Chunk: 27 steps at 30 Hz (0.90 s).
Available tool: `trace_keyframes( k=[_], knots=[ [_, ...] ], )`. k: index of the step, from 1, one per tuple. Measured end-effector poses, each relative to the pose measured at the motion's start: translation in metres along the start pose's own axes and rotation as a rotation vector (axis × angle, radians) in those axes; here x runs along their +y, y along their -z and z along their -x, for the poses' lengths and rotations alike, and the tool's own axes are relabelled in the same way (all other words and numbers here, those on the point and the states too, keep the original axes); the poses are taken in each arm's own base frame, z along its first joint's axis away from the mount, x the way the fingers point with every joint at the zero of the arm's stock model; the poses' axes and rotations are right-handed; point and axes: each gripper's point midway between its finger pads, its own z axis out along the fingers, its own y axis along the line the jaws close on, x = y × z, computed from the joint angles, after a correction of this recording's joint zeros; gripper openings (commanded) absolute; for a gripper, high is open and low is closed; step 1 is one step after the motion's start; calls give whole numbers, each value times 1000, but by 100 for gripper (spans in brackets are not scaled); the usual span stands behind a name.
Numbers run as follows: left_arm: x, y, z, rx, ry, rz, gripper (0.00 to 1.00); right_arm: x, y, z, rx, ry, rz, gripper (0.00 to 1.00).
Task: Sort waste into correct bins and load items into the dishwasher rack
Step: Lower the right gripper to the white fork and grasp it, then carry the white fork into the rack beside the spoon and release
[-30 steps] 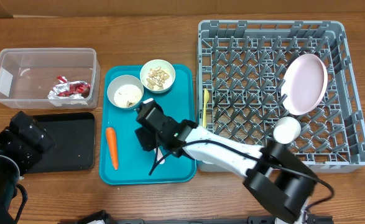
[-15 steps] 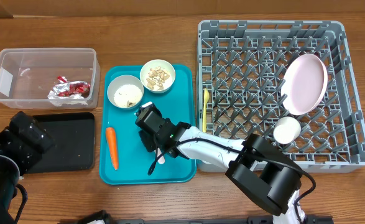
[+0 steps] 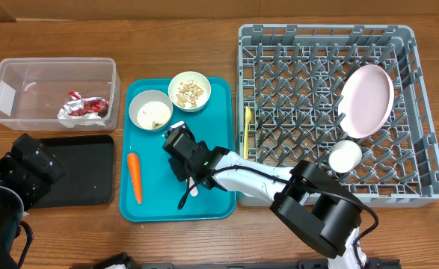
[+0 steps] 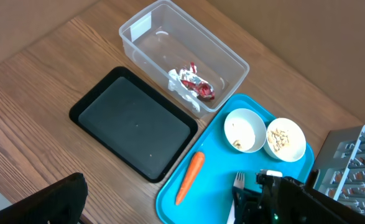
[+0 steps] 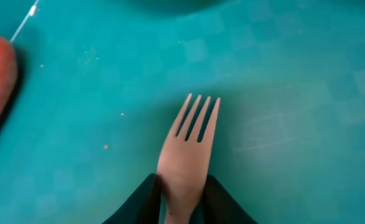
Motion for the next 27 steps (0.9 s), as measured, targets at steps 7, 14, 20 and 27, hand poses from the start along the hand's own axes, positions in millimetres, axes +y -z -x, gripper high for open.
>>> trace_keyframes(
  k=[7, 14, 20, 27],
  knots=[
    [0, 0, 0, 0, 0, 0, 100, 6, 0, -3, 20, 29, 36, 6],
    [0, 0, 0, 0, 0, 0, 100, 4, 5, -10, 74, 34, 20, 4],
    [0, 0, 0, 0, 0, 0, 100, -14, 54, -15, 182, 45, -88, 4],
    [0, 0, 0, 0, 0, 0, 100, -38, 168, 72, -49, -1, -110, 4]
  ],
)
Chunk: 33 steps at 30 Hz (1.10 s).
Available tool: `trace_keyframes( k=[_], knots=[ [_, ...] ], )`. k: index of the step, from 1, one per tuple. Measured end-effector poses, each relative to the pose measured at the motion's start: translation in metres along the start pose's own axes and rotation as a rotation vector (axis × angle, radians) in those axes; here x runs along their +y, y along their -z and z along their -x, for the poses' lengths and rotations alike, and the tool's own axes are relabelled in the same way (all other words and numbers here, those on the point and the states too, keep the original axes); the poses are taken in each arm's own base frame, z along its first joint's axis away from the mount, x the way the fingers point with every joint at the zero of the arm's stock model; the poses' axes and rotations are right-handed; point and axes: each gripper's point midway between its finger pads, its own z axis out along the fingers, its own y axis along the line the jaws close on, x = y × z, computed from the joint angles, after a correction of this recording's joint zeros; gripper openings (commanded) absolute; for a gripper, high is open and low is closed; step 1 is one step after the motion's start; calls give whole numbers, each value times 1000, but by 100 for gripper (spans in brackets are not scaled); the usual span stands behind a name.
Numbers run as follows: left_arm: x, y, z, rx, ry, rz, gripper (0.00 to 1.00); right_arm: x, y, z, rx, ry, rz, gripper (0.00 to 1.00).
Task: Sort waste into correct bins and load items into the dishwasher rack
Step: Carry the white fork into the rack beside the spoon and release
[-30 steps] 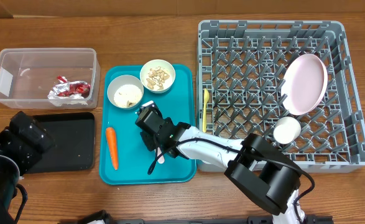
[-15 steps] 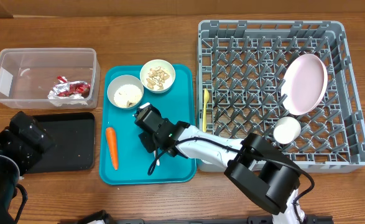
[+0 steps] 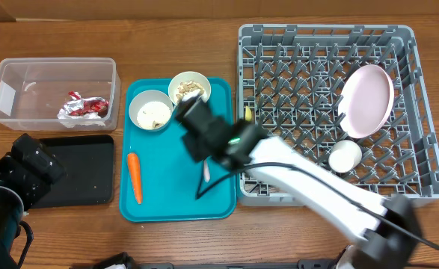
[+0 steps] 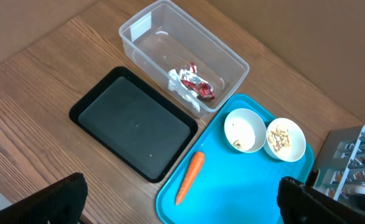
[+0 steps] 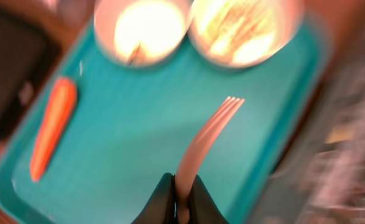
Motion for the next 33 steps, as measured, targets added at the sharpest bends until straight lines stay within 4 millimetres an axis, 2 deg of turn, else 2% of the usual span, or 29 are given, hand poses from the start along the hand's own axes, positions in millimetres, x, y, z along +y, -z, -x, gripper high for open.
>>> trace_keyframes(
  k=[2, 4, 6, 9, 12, 13, 15, 17, 20, 25, 29, 33],
  knots=[
    [0, 0, 0, 0, 0, 0, 100, -27, 20, 17, -51, -35, -31, 4],
    [0, 0, 0, 0, 0, 0, 100, -59, 25, 24, -61, -77, -76, 4],
    [0, 0, 0, 0, 0, 0, 100, -90, 17, 23, -40, -114, -123, 4],
    [0, 0, 0, 0, 0, 0, 100, -129, -5, 13, 26, -145, -163, 4],
    [0, 0, 0, 0, 0, 0, 100, -151, -31, -2, 102, -151, -175, 5],
    [0, 0, 0, 0, 0, 0, 100, -154, -39, -7, 124, -145, -174, 10],
    [0, 0, 0, 0, 0, 0, 100, -157, -52, -14, 152, -124, -169, 35],
    [0, 0, 0, 0, 0, 0, 100, -156, -58, -13, 151, -99, -159, 49],
    [0, 0, 0, 0, 0, 0, 100, -152, -57, -12, 152, -62, -144, 60],
    [0, 0, 0, 0, 0, 0, 100, -149, -43, -17, 200, -56, -139, 66],
    [0, 0, 0, 0, 0, 0, 100, -147, -9, -4, 170, -142, -140, 74],
    [0, 0, 0, 0, 0, 0, 100, -153, 52, 17, 69, -279, -139, 82]
  ],
)
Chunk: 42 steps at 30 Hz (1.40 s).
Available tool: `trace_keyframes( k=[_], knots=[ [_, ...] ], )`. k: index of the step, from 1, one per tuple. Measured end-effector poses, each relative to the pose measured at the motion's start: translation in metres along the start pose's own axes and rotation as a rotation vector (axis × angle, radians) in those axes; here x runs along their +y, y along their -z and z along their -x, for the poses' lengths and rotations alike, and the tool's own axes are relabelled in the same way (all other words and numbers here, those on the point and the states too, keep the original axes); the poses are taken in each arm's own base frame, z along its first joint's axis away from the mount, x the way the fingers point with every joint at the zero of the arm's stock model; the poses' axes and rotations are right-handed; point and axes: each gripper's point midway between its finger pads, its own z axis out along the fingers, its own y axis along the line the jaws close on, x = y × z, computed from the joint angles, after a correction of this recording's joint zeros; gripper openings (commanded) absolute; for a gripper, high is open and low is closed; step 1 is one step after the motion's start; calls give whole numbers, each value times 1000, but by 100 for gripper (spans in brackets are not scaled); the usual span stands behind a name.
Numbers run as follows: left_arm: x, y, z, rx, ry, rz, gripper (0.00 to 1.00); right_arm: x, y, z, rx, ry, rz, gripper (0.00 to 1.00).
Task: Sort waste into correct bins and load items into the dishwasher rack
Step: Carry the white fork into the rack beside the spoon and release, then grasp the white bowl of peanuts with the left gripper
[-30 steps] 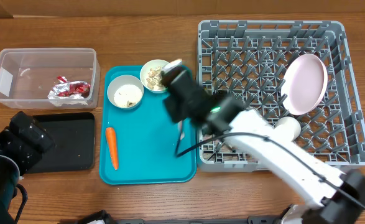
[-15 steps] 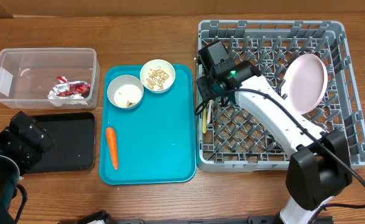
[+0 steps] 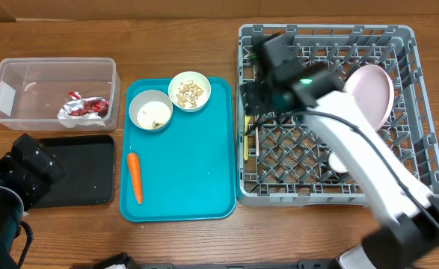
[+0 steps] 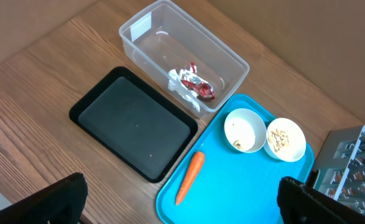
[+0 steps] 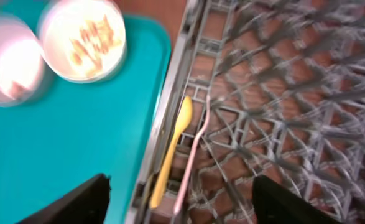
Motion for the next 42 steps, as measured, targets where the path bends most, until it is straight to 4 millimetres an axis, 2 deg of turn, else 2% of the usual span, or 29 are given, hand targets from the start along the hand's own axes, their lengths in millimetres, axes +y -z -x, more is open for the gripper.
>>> trace_keyframes(
  k=[4, 8, 10, 14, 17, 20, 24, 27, 28, 33, 35, 38, 42],
  knots=[
    [0, 0, 0, 1, 1, -2, 100, -35, 73, 21, -161, -188, 3, 100],
    [-16, 1, -1, 15, 12, -90, 100, -77, 140, 21, -308, -340, 3, 100],
    [-32, 1, 2, 17, 6, -173, 100, -93, 167, 14, -364, -398, 6, 100],
    [-57, -7, -5, 102, -53, -289, 100, -114, 196, -3, -407, -475, -11, 100],
    [-77, -26, -14, 209, -132, -342, 100, -118, 201, -10, -401, -496, -13, 100],
    [-106, -54, -29, 337, -241, -377, 96, -117, 195, -15, -366, -501, -12, 100],
    [-159, -102, -52, 449, -414, -394, 93, -117, 187, -18, -328, -505, -16, 100],
    [-205, -137, -80, 493, -544, -399, 93, -118, 185, -18, -322, -506, -17, 100],
    [-220, -151, -92, 499, -589, -388, 90, -118, 185, -18, -321, -505, -17, 100],
    [-276, -218, -141, 519, -697, -357, 83, -116, 183, -22, -302, -507, -14, 100],
    [-291, -250, -158, 531, -708, -354, 82, -117, 183, -24, -296, -508, -16, 100],
    [-302, -293, -181, 551, -720, -336, 71, -116, 182, -26, -286, -509, -18, 100],
    [-306, -337, -210, 579, -761, -321, 73, -116, 182, -27, -279, -510, -20, 100]
  ],
)
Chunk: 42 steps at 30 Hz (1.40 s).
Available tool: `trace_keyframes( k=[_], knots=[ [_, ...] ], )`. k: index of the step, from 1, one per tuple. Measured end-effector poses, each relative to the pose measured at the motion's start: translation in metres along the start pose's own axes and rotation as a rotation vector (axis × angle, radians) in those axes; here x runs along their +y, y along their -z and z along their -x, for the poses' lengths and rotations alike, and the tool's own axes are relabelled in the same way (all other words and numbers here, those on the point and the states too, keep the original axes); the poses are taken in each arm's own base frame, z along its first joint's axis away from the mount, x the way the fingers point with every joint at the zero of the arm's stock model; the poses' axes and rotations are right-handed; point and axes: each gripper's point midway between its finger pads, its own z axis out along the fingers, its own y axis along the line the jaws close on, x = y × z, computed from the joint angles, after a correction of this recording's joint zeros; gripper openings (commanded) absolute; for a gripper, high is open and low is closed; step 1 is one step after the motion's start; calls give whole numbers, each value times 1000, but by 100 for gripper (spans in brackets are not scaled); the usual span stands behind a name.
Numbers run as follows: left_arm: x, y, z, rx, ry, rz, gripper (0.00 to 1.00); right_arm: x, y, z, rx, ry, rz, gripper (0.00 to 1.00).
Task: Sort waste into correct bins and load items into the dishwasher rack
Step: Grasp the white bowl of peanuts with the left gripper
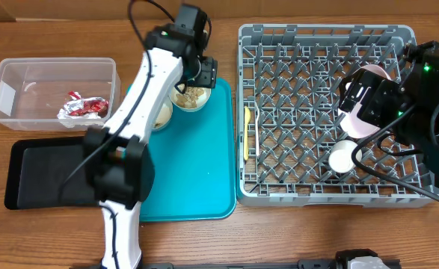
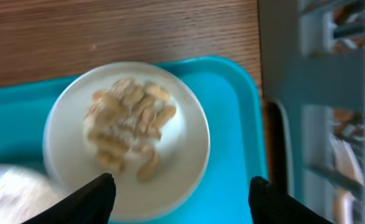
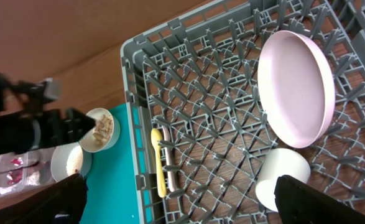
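A white bowl of peanuts (image 2: 129, 130) stands at the back of the teal tray (image 1: 200, 172). My left gripper (image 2: 181, 205) hangs open just above it, its fingers (image 2: 89, 199) on either side of the bowl's near rim. A second white bowl (image 1: 161, 113) beside it is partly hidden by the left arm. In the grey rack (image 1: 324, 190) a pink fork (image 3: 168, 158) lies next to a yellow spoon (image 3: 158, 168). My right gripper (image 3: 182, 205) is open and empty, high over the rack's right part. The carrot is hidden under the left arm.
A pink plate (image 3: 297, 87) stands in the rack with a white cup (image 3: 283, 175) below it. A clear bin (image 1: 54, 93) holding a red-and-silver wrapper (image 1: 84, 107) is at the far left, and a black tray (image 1: 47, 173) lies in front of it.
My left arm has left its place at the front left and now reaches across the tray to the peanut bowl. The right arm has drawn back from the rack's left edge to its right side.
My right gripper was shut on the pink fork lying on the tray, then held it above the tray. Then it stood open over the rack's left edge with the fork lying beside the yellow spoon. Now it is back at the right and the left gripper is over the peanuts.
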Motion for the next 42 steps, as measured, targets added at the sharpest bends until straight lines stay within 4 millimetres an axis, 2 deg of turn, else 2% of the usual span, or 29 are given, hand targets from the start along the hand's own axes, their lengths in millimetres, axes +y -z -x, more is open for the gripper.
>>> trace_keyframes(
  k=[3, 7, 13, 14, 17, 18, 20, 22, 23, 29, 35, 39, 42],
  knots=[
    [-5, -24, 3, -1, -51, -11, 73, 0, 0, -1, 2, -1, -1, 100],
    [-12, -42, 2, 7, -95, -18, 62, -1, 0, 0, 2, -1, -2, 100],
    [-18, -66, -8, 48, -126, -29, 51, -1, 0, 0, 2, -2, -2, 100],
    [-18, -69, -10, 55, -125, -29, 45, -1, 0, 0, 2, -2, -2, 100],
    [-19, -77, -15, 77, -129, -30, 38, -1, 0, 0, 2, -2, -2, 100],
    [-19, -79, -17, 85, -130, -32, 34, -1, 0, 0, 2, -2, -2, 100],
    [-20, -82, -19, 93, -125, -34, 14, -1, 0, 0, 2, -2, -2, 100],
    [-20, -84, -22, 105, -122, -33, 5, -1, 0, -1, 3, -2, -3, 100],
    [-18, -84, -24, 112, -119, -27, 4, -1, 0, -1, 5, -3, -4, 100],
    [-11, -68, -27, 140, -108, 20, 4, -2, 0, -2, 10, -2, -6, 100],
    [-6, -39, -55, 267, -77, 55, 4, -5, 0, -8, 33, -4, -18, 100],
    [-9, 6, -61, 269, -42, 41, 4, -6, 0, -11, 44, -4, -23, 100],
    [-12, 62, -60, 210, -27, 21, 4, -7, 0, -12, 49, -5, -26, 100]
  ],
)
